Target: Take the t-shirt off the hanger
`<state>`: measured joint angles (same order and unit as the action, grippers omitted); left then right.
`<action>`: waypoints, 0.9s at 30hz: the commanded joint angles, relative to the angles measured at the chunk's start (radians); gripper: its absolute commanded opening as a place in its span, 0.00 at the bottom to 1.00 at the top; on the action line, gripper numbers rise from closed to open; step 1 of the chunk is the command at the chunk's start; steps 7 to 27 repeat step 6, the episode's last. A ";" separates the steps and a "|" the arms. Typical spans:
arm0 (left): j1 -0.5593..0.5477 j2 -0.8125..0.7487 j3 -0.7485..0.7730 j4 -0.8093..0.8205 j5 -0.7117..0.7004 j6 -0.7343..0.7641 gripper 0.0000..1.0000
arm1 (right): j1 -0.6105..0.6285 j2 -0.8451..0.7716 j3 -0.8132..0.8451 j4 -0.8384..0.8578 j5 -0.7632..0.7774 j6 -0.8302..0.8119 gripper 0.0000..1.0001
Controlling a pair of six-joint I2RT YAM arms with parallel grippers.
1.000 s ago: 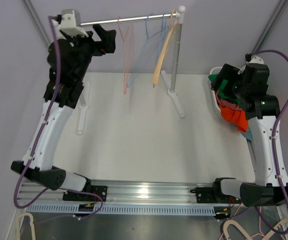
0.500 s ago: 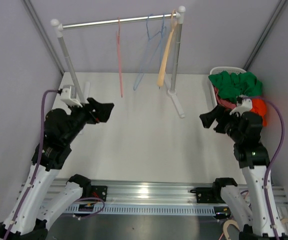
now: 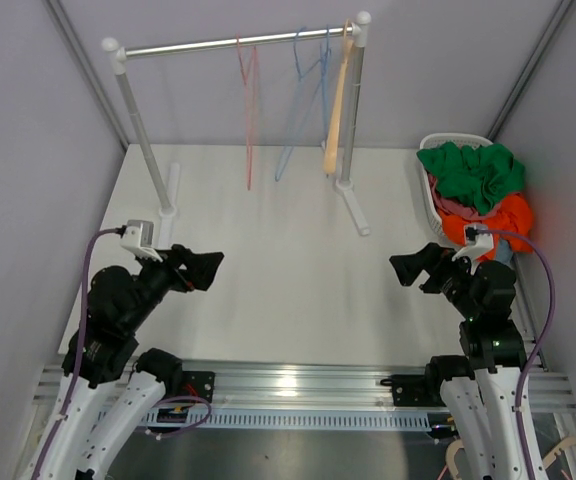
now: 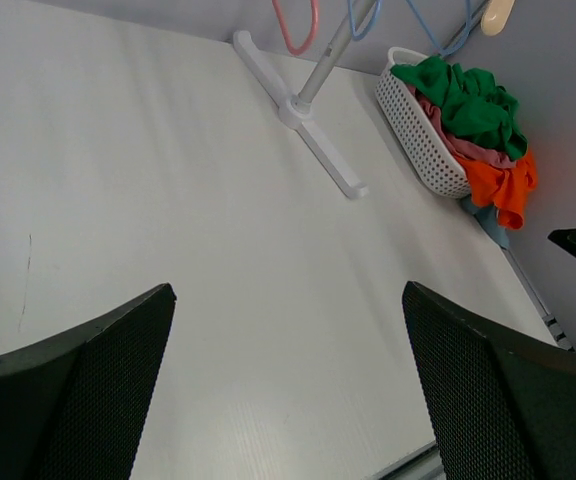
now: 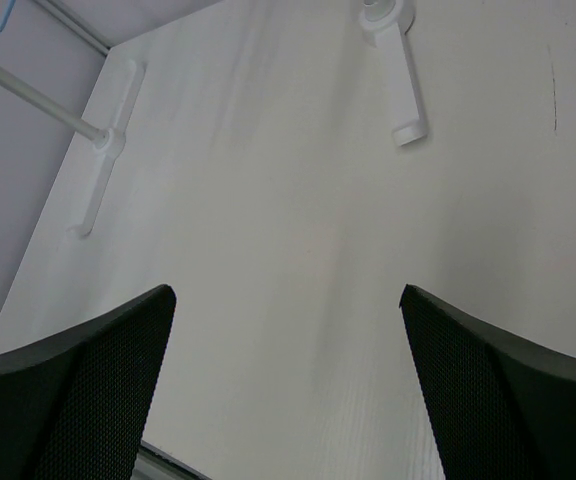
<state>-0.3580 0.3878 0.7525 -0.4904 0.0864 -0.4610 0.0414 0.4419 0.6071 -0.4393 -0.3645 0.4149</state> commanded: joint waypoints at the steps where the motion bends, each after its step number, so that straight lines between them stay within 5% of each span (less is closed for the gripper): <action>1: -0.004 0.010 -0.018 0.010 0.056 0.015 0.99 | 0.005 -0.017 0.006 0.031 -0.013 0.004 0.99; 27: -0.002 -0.003 -0.016 0.009 0.056 0.019 0.99 | 0.005 -0.014 0.017 0.014 -0.001 -0.008 1.00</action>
